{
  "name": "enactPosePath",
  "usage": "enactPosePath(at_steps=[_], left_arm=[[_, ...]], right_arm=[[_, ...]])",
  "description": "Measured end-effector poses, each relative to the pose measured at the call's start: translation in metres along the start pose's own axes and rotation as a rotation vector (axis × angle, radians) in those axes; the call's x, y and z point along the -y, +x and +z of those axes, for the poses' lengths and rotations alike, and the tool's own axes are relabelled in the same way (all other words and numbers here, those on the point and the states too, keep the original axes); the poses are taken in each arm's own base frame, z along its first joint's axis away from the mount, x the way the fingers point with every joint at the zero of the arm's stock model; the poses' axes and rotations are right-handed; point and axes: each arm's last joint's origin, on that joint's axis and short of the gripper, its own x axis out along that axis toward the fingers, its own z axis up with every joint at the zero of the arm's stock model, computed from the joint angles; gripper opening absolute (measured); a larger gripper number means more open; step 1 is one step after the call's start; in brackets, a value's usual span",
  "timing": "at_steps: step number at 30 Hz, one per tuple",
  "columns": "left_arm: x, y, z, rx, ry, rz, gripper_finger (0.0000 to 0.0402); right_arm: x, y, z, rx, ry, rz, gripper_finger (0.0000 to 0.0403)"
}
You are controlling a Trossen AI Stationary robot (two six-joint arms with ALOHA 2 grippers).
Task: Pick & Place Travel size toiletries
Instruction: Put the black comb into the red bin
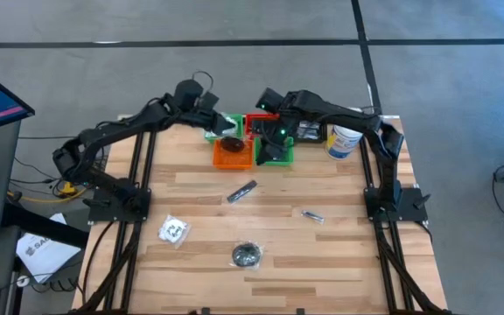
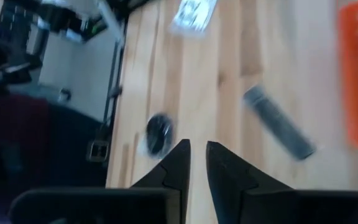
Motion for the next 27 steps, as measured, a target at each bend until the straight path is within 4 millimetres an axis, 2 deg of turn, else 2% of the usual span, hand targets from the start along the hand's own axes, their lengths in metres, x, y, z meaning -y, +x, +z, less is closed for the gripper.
enactPosePath(at_steps=[6, 12, 15, 21, 27], left_arm=[[0.043, 0.020, -0.028, -0.040, 0.009, 0.019, 0.0001], [0.084, 0.030, -0.061, -0.015, 0.010, 0.087, 0.0000], [0.098, 0.033, -0.076, -0.006, 0.000, 0.114, 0.0000], [0.105, 0.038, -0.111, -0.026, -0.074, 0.174, 0.0000], [0.095, 0.043, -0.136, -0.050, -0.098, 0.244, 0.0000]], right_arm=[[-0.022, 0.019, -0.011, -0.134, -0.025, 0.050, 0.0005], [-0.047, 0.039, -0.018, -0.233, -0.026, 0.090, 0.0005], [-0.064, 0.047, -0.025, -0.245, -0.059, 0.107, 0.0001], [-0.082, 0.059, -0.066, -0.220, -0.059, 0.098, 0.0001], [-0.081, 0.059, -0.111, -0.113, 0.009, 0.092, 0.0002]])
